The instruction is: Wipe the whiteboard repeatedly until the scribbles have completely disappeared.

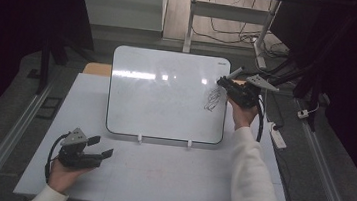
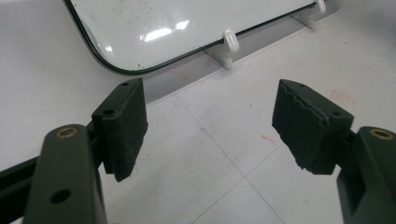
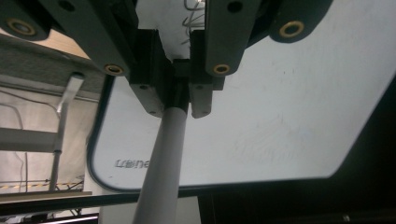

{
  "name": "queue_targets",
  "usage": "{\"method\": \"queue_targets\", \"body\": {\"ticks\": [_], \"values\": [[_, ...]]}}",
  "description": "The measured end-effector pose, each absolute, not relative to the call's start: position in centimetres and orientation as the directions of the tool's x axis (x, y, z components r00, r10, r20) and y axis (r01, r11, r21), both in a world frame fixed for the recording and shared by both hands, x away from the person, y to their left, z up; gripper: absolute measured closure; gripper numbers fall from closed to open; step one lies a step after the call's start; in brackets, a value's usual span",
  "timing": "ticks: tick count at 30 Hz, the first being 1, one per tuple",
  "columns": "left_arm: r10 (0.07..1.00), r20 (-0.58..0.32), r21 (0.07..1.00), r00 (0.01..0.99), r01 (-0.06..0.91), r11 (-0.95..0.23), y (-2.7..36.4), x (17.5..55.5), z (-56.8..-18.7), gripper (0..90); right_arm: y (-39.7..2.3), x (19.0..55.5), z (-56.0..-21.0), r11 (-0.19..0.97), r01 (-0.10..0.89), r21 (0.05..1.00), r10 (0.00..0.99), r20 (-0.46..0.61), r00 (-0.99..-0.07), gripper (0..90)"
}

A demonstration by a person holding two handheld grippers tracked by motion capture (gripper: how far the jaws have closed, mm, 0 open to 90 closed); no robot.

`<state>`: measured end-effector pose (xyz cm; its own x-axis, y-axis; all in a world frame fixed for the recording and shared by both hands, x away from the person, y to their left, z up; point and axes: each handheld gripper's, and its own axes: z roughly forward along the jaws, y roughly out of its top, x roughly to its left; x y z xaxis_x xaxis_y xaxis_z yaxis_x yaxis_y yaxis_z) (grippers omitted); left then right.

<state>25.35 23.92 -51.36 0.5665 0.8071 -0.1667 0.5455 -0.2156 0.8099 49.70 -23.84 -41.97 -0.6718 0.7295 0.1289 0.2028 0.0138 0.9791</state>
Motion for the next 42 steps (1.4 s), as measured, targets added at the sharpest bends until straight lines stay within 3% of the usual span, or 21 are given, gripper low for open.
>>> {"method": "queue_targets", "body": {"ticks": [4, 11, 16, 18, 21, 26, 28, 33, 38, 42], "values": [[0.806, -0.171, 0.807, 0.567, 0.550, -0.216, 23.9, 25.5, -51.4, 27.7, -22.2, 48.4, -43.4, 0.117, 0.211, 0.971, 0.658, 0.083, -0.748, 78.4], [0.807, -0.167, 0.812, 0.566, 0.544, -0.213, 23.8, 25.3, -51.3, 27.6, -23.9, 48.9, -42.8, 0.005, 0.217, 0.976, 0.728, 0.145, -0.670, 78.4], [0.806, -0.173, 0.809, 0.566, 0.548, -0.211, 23.8, 25.4, -51.4, 27.6, -22.0, 47.8, -43.5, 0.134, 0.217, 0.967, 0.668, 0.074, -0.741, 78.4], [0.806, -0.172, 0.811, 0.566, 0.546, -0.210, 23.8, 25.3, -51.3, 27.6, -22.7, 48.0, -43.1, 0.115, 0.209, 0.971, 0.703, 0.069, -0.708, 78.4], [0.806, -0.173, 0.812, 0.566, 0.545, -0.209, 23.8, 25.3, -51.3, 27.6, -24.2, 48.6, -42.7, 0.000, 0.228, 0.974, 0.748, 0.151, -0.646, 78.4], [0.804, -0.178, 0.807, 0.567, 0.551, -0.211, 23.7, 25.5, -51.4, 27.6, -21.1, 47.2, -44.0, 0.145, 0.228, 0.963, 0.654, 0.080, -0.752, 78.4], [0.804, -0.176, 0.809, 0.569, 0.549, -0.211, 23.7, 25.4, -51.3, 27.6, -21.0, 47.3, -43.8, 0.160, 0.221, 0.962, 0.658, 0.062, -0.750, 78.4], [0.803, -0.178, 0.812, 0.569, 0.546, -0.207, 23.7, 25.3, -51.3, 27.6, -23.3, 48.4, -43.1, 0.002, 0.232, 0.973, 0.735, 0.156, -0.660, 78.4], [0.802, -0.183, 0.810, 0.569, 0.549, -0.206, 23.8, 25.4, -51.3, 27.6, -21.2, 47.2, -44.1, 0.151, 0.215, 0.965, 0.664, 0.062, -0.746, 78.4], [0.802, -0.180, 0.814, 0.570, 0.543, -0.204, 23.8, 25.2, -51.2, 27.6, -23.8, 48.3, -42.9, 0.028, 0.217, 0.976, 0.751, 0.123, -0.649, 78.4]]}}
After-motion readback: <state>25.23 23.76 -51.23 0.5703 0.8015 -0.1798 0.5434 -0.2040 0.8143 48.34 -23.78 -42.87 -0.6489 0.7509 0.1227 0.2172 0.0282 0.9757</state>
